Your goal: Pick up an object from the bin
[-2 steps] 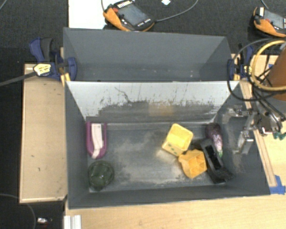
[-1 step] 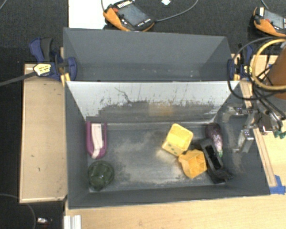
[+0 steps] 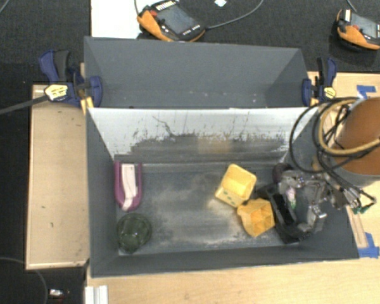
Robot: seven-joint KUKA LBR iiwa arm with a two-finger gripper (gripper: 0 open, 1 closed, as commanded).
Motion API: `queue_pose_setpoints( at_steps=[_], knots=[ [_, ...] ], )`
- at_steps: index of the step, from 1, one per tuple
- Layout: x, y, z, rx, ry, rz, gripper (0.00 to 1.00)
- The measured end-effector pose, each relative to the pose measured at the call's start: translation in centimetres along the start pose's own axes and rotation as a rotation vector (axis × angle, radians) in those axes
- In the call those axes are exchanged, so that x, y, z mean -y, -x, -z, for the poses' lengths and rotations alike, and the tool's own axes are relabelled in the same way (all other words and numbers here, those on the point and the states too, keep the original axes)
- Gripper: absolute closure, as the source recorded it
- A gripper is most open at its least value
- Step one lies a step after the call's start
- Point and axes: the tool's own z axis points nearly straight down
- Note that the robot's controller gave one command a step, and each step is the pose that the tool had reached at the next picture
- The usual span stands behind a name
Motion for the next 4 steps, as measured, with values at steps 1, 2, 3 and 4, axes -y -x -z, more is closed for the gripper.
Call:
queue_pose_setpoints(
  at_steps=[1, 2, 3, 4],
  knots=[
    [0.0, -0.8, -0.1, 0.005, -0.003, 0.221, 0.00],
    [-8.9, 0.3, -1.6, -0.002, 0.004, 0.506, 0.00],
    [-6.4, 1.6, -7.1, 0.007, -0.006, 0.917, 0.00],
    [-6.0, 1.2, -7.2, 0.004, 0.002, 0.481, 1.00]
  ],
)
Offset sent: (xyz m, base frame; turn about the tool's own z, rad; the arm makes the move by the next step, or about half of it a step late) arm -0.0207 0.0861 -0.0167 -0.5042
